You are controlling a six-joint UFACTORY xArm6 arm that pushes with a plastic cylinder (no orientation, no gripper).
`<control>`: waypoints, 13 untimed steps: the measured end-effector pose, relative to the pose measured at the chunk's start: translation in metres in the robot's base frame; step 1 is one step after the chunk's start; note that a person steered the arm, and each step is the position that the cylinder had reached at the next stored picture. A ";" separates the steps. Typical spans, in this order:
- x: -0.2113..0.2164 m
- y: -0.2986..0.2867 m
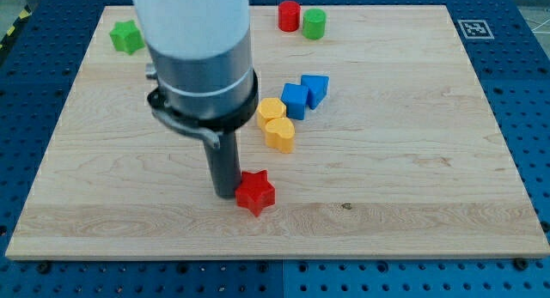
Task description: Point your arm at the blue cube
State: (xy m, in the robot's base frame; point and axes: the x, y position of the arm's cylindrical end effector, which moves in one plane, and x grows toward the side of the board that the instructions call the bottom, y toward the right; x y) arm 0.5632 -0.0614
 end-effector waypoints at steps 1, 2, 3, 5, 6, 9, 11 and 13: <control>0.013 0.000; 0.013 0.000; 0.007 -0.007; -0.042 -0.032; -0.069 -0.018; -0.123 -0.011; -0.148 0.017; -0.198 0.044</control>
